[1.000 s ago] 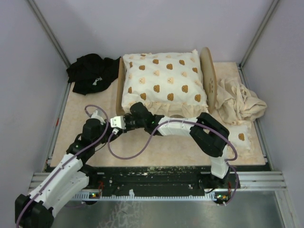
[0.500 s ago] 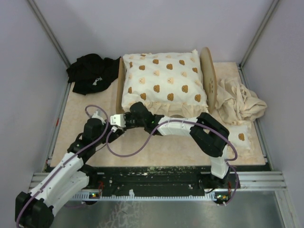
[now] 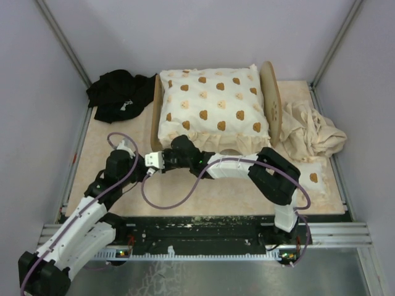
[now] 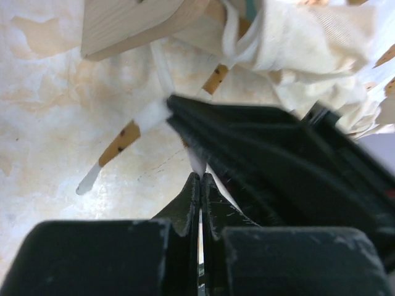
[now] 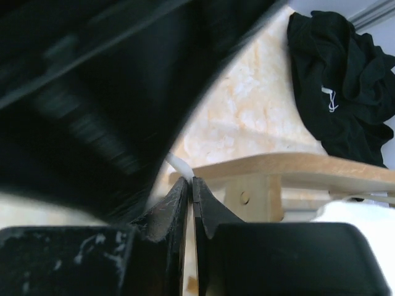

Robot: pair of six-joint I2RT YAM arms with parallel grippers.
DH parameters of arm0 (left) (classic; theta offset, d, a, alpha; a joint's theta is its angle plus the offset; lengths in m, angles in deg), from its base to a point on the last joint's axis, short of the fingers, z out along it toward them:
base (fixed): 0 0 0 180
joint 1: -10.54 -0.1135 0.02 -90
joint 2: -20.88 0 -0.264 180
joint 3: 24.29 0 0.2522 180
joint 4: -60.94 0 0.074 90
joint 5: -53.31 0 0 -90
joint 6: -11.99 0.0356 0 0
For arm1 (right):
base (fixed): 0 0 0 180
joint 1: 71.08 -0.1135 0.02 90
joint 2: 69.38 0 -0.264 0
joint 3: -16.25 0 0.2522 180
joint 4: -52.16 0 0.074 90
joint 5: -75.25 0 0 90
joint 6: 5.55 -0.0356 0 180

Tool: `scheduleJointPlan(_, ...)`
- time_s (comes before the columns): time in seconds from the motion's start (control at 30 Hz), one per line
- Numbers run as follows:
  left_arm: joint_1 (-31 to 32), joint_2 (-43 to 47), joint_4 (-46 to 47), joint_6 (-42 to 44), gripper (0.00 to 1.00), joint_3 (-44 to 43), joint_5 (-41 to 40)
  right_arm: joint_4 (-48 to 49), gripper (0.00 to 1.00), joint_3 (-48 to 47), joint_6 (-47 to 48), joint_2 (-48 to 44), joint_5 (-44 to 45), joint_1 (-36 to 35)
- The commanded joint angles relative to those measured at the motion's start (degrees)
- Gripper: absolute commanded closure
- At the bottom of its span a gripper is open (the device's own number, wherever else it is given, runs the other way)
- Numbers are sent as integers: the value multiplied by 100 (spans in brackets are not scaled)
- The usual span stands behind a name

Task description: Set up the pet bed

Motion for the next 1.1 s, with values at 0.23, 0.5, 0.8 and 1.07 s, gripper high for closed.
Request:
scheduleJointPlan(0.23,-96,-266,-86,-645,100,-392,233,1542,69,2104,986,-1714,-231,-10)
scheduleJointPlan(0.5,-95,-224,-265,-713,100,-515,88,2942,68,3083,2646,-1304,720,-707)
scheduleJointPlan(0.8,-114,-216,-422,-746,100,-638,41,3349,50,2665,4452,-320,1465,-1245)
scheduleJointPlan(1.07,-122,-156,-449,-779,100,-621,53,3547,48,2048,5429,531,2064,-1278)
